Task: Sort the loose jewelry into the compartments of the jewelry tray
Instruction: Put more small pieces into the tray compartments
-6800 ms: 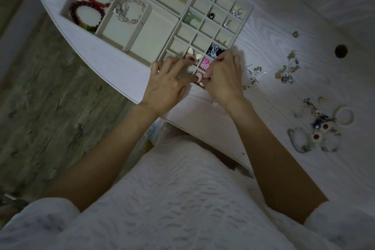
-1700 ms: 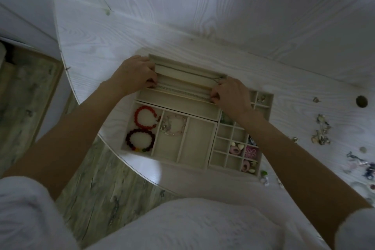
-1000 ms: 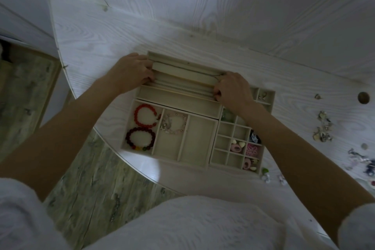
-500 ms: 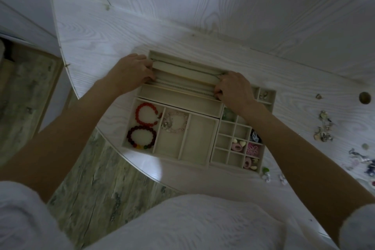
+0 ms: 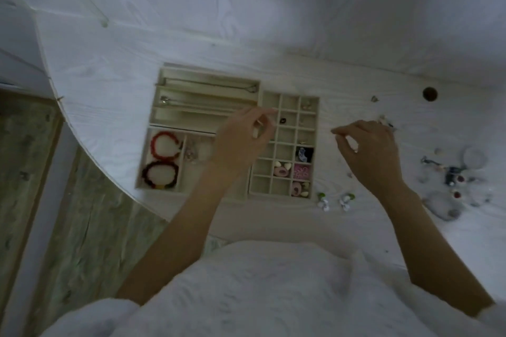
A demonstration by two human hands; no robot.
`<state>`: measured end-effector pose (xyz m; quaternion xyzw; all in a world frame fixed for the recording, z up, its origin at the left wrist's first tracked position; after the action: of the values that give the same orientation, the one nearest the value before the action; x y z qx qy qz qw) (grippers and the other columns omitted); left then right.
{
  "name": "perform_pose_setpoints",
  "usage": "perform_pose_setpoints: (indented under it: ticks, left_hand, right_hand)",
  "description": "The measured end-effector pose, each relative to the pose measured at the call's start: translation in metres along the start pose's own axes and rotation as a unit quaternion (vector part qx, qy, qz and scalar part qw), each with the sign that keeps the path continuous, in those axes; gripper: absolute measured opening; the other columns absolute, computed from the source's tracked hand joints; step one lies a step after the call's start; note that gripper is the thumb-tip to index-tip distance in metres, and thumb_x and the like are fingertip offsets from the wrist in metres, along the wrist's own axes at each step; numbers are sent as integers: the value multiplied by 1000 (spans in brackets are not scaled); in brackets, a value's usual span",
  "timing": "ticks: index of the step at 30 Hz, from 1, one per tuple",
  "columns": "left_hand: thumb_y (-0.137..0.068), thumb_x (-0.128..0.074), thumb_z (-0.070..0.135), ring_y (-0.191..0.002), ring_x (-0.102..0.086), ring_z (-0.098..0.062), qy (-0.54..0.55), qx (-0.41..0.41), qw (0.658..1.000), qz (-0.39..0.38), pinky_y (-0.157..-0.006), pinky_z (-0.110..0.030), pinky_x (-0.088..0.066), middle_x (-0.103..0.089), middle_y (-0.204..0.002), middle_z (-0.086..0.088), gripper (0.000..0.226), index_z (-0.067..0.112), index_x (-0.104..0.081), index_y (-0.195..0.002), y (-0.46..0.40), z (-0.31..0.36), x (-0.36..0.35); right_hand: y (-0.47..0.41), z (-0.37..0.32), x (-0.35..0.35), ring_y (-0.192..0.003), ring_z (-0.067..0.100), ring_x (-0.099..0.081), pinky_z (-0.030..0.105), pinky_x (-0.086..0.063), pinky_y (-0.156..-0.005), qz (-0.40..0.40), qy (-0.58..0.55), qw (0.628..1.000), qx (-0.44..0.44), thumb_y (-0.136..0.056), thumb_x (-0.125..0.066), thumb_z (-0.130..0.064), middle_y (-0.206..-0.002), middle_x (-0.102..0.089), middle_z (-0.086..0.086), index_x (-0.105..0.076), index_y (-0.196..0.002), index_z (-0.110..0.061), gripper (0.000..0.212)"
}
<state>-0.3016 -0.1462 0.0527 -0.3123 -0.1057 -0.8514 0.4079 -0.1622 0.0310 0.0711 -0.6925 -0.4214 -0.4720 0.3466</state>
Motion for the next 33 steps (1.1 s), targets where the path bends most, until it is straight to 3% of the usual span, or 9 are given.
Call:
perform_pose_setpoints:
  ticks: [2, 6, 11, 15, 19, 22, 25, 30, 33]
  left_hand:
    - [-86, -54, 33, -75, -62, -11, 21, 12, 998, -58, -71, -29, -53, -69, -90, 4, 31, 18, -70, -108, 12, 24, -41]
    - [-90, -59, 23, -82, -63, -11, -1, 22, 987, -162, -78, -34, -54, -68, -97, 2, 25, 18, -66, -113, 37, 53, -121]
    - [-93, -59, 27, -103, -57, -16, -132, 32, 970, -201, -84, -30, -47, -59, -120, -1, 38, 17, -54, -129, 53, 64, -181]
    - [-81, -73, 27, -95, -60, -20, -227, 24, 965, -131, -69, -27, -46, -63, -105, -1, 37, 16, -63, -115, 70, 81, -192]
    - [-71, -81, 31, -84, -64, -24, -244, 59, 964, -84, -61, -30, -51, -66, -92, -3, 39, 14, -67, -103, 100, 77, -193]
    - [-73, -68, 43, -72, -64, -25, -248, 108, 961, -59, -52, -30, -51, -67, -85, -4, 37, 13, -69, -95, 118, 80, -203]
    - [-64, -82, 33, -63, -62, -24, -273, 146, 950, -48, -48, -25, -45, -65, -72, -4, 30, 13, -68, -81, 121, 84, -215]
    - [-83, -70, 30, -89, -59, -23, -200, 229, 952, -11, -66, -27, -42, -66, -95, -4, 18, 15, -69, -94, 128, 75, -211]
    - [-86, -67, 31, -90, -58, -20, -143, 239, 960, 15, -69, -30, -47, -64, -97, 0, 17, 18, -70, -96, 133, 70, -204]
  right_hand:
    - [32, 39, -3, -80, 32, -63, 43, -50, -78, -45, -7, 997, -57, -88, -62, -10, -88, -70, 10, -72, -95, -9, 12]
    - [84, 104, -16, -95, 29, -58, 34, -45, -78, -105, -22, 982, -152, -91, -59, -13, -99, -66, 9, -70, -105, -12, 18]
    - [99, 137, -37, -101, 27, -54, 34, -43, -81, -164, -69, 978, -106, -88, -64, -23, -110, -59, 7, -62, -118, -15, 31]
    - [99, 129, -45, -93, 26, -55, 27, -40, -69, -186, -99, 976, 45, -83, -71, -24, -107, -59, 8, -62, -118, -16, 38]
    - [103, 102, -56, -80, 28, -58, 27, -44, -55, -216, -136, 951, 172, -74, -73, -12, -94, -61, 10, -70, -101, -15, 28]
    - [104, 97, -65, -81, 26, -55, 30, -46, -55, -235, -168, 937, 198, -81, -55, -33, -91, -58, 10, -69, -94, -11, 30]
    - [99, 97, -69, -83, 27, -55, 36, -50, -59, -246, -162, 935, 197, -78, -67, -21, -88, -57, 9, -67, -88, -6, 18]
    - [93, 94, -64, -83, 25, -57, 35, -49, -61, -248, -158, 928, 229, -79, -72, -15, -87, -59, 5, -65, -89, -8, 14]
    - [89, 85, -55, -77, 18, -59, 32, -48, -63, -261, -195, 919, 223, -84, -67, -16, -85, -62, 1, -65, -95, -11, 12]
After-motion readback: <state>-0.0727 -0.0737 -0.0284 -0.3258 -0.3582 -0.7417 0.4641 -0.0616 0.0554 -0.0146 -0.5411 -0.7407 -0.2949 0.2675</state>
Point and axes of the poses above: each hand's wrist, its own y-axis away from the middle knuckle, its own x-axis out of the back of the hand, z = x × y, the point moved 7 cm from there along -y, towards the middle knuckle
